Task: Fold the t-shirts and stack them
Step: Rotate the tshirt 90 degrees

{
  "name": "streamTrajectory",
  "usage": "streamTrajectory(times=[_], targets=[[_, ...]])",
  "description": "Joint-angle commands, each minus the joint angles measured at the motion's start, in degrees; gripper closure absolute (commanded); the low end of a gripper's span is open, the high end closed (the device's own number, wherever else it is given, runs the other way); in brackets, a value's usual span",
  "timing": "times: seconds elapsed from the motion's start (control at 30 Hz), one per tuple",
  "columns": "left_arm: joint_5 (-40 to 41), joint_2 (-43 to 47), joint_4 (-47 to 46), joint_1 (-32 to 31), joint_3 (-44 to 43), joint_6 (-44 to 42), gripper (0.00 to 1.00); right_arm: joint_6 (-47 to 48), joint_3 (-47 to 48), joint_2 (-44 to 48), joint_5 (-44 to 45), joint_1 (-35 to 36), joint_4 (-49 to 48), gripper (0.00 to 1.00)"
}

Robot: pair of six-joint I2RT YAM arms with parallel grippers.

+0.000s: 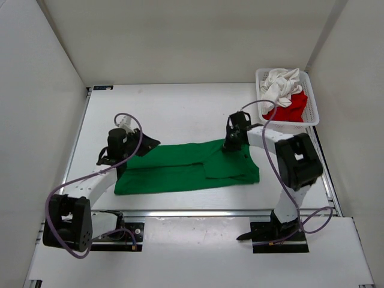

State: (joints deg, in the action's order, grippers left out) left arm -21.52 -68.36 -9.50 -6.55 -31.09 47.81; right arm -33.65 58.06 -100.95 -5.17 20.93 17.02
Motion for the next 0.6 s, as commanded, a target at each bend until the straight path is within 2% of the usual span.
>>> streamTrajectory(times=[0.0, 0.03, 0.07, 0.1, 0.13, 0.17, 0.2, 0.23, 0.27, 0.3, 0.33, 0.37, 0.4, 0.43, 0.5, 0.57], targets=[[-0.54, 1.47, 4.74, -5.22, 1.02, -3.86, 0.76, 2.35, 10.88, -10.9, 1.22, -0.45, -2.08, 1.0], [-0.54, 2.17, 5.19, -5.84, 1.47, -4.74, 0.76, 2.45, 13.89, -12.85, 0.61, -0.54, -0.16, 1.0], [-0.8, 2.44, 5.97, -6.54, 2.43, -5.62, 0.76, 2.88, 22.45, -18.35, -1.05, -0.8, 2.56, 1.0], [-0.89, 3.48, 6.42, -6.81, 3.66, -5.54, 0.76, 4.28, 33.5, -24.85, -1.85, -0.28, 4.32, 1.0], [-0.89, 4.54, 6.68, -7.07, 4.45, -5.62, 0.76, 5.16, 48.05, -28.13, -3.17, -0.27, 9.82, 1.0], [-0.81, 5.33, 8.42, -7.25, 5.16, -6.15, 0.76, 6.3, 57.24, -36.34, -4.66, 0.42, 17.36, 1.0], [-0.37, 6.56, 9.49, -7.43, 6.03, -6.59, 0.75, 7.71, 79.0, -46.26, -5.72, 1.21, 21.44, 1.0], [0.33, 8.48, 9.5, -7.95, 6.3, -6.85, 0.75, 7.37, 103.67, -51.58, -6.51, 1.57, 28.53, 1.0], [0.6, 9.29, 11.67, -8.39, 7.44, -6.59, 0.75, 6.67, 98.78, -51.72, -11.74, 1.75, 20.85, 1.0], [1.82, 11.56, 13.0, -8.74, 8.06, -6.42, 0.75, 2.92, 81.25, -42.06, -14.14, 1.66, 7.81, 1.0], [3.14, 13.32, 14.23, -9.01, 8.76, -6.5, 0.74, 1.67, 72.19, -35.26, -16.6, 1.49, 4.2, 0.98], [3.84, 15.17, 14.68, -8.58, 9.12, -6.5, 0.74, 2.44, 73.24, -33.02, -15.58, 1.75, 3.64, 0.96], [4.11, 15.97, 14.68, -9.01, 10.08, -6.07, 0.74, 5.14, 75.77, -31.43, -13.4, 2.79, 8.86, 0.89], [3.51, 16.84, 14.25, -8.31, 10.96, -5.72, 0.74, 7.96, 82.93, -31.5, -12.85, 3.15, 12.13, 0.86], [3.59, 17.38, 13.98, -9.79, 11.49, -4.75, 0.74, 10.26, 93.65, -31.94, -12.85, 3.59, 25.8, 0.71], [5.33, 16.68, 13.63, -11.64, 11.32, -5.27, 0.73, 13.07, 103.7, -32.47, -11.19, 4.56, 36.26, 0.68]])
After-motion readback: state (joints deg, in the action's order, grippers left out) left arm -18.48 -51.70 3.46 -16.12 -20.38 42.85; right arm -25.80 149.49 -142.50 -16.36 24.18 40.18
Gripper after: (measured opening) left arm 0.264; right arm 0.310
